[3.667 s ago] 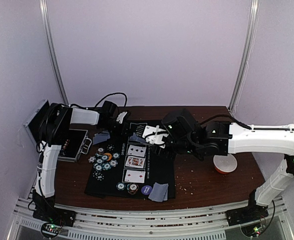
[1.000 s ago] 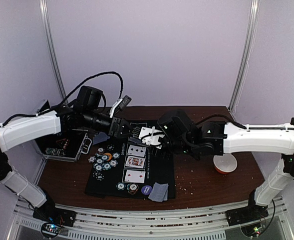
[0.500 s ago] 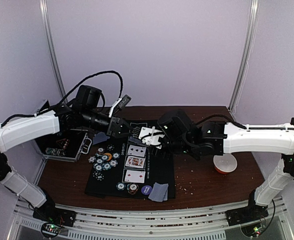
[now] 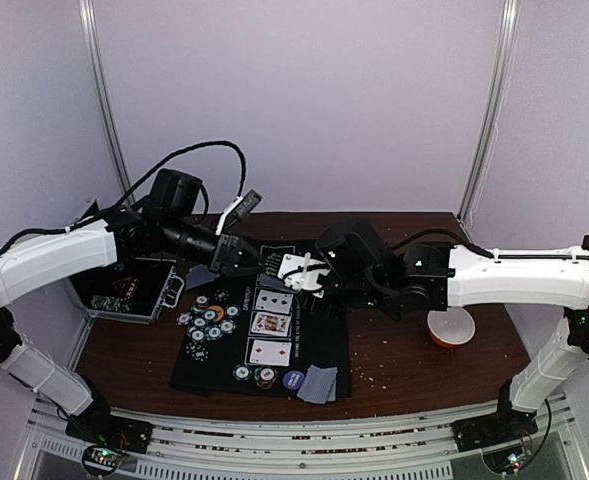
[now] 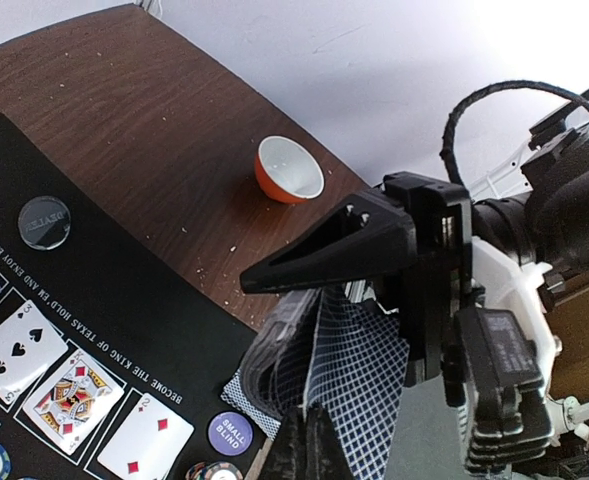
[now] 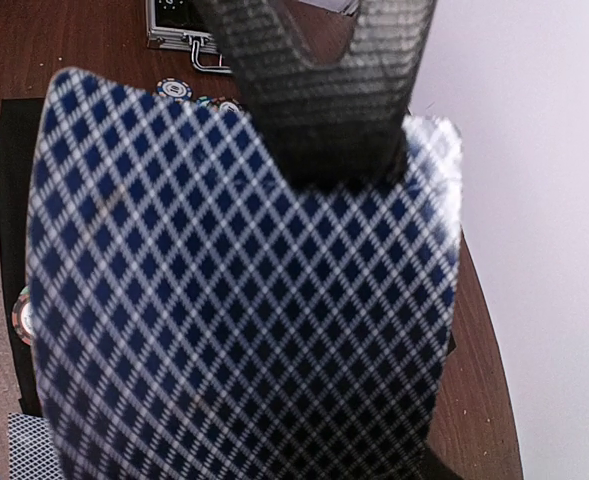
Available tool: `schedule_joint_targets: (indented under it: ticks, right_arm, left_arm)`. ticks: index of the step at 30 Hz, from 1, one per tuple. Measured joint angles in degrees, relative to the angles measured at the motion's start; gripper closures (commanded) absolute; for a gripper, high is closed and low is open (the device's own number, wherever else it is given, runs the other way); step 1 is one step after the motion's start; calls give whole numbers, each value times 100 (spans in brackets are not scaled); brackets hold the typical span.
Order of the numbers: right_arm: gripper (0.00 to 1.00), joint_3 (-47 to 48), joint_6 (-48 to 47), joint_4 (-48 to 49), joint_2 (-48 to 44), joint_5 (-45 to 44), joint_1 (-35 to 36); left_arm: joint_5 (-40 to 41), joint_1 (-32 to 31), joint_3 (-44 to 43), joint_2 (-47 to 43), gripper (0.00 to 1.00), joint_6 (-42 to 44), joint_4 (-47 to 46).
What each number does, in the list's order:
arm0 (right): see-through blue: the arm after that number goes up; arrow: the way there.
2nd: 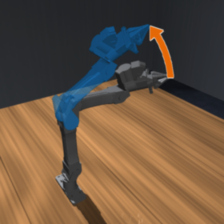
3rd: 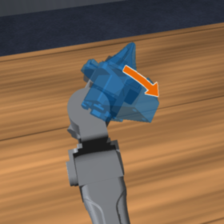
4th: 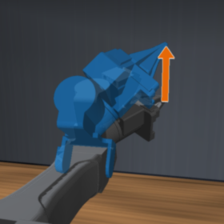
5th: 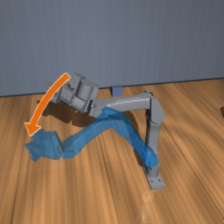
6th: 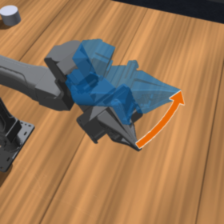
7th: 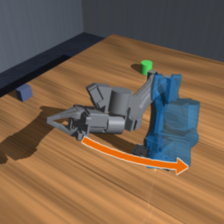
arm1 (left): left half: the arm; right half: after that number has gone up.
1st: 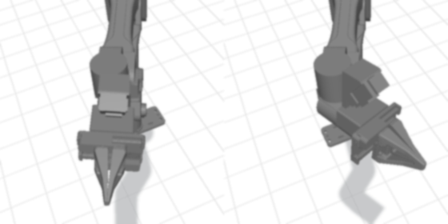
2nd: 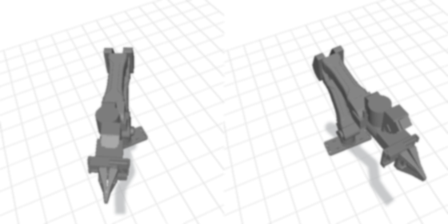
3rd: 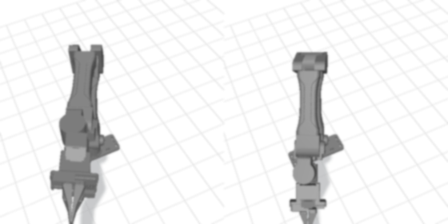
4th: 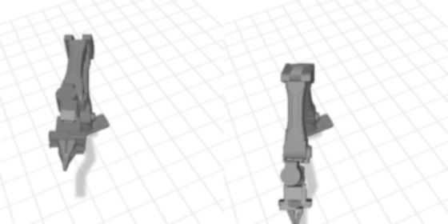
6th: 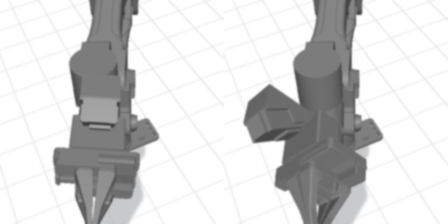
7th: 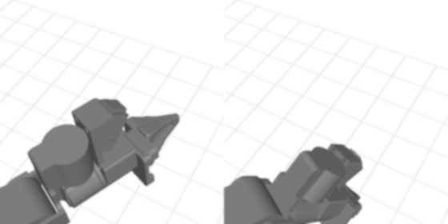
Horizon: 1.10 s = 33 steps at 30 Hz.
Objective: Distribute texas hold em gaming equipment
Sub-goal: Pick up the poker card from the face-down deck piles, then place the poker card in the community card area.
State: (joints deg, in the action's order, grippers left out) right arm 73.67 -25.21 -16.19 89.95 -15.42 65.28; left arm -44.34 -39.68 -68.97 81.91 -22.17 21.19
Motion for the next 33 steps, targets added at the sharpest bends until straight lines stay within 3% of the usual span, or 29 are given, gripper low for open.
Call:
schedule_joint_targets:
  ticks: [15, 27, 33]
  right_arm:
    - [55, -116, 4, 11, -68, -90, -57]
    - [55, -267, 11, 7, -131, -109, -120]
    - [55, -271, 9, 7, -133, -107, -136]
  left_arm:
    - [-72, 221, -83, -212, 100, 120, 160]
    - [-621, 1399, -81, -546, 100, -133, -236]
    - [-140, 1873, -909, 369, 100, 0, -302]
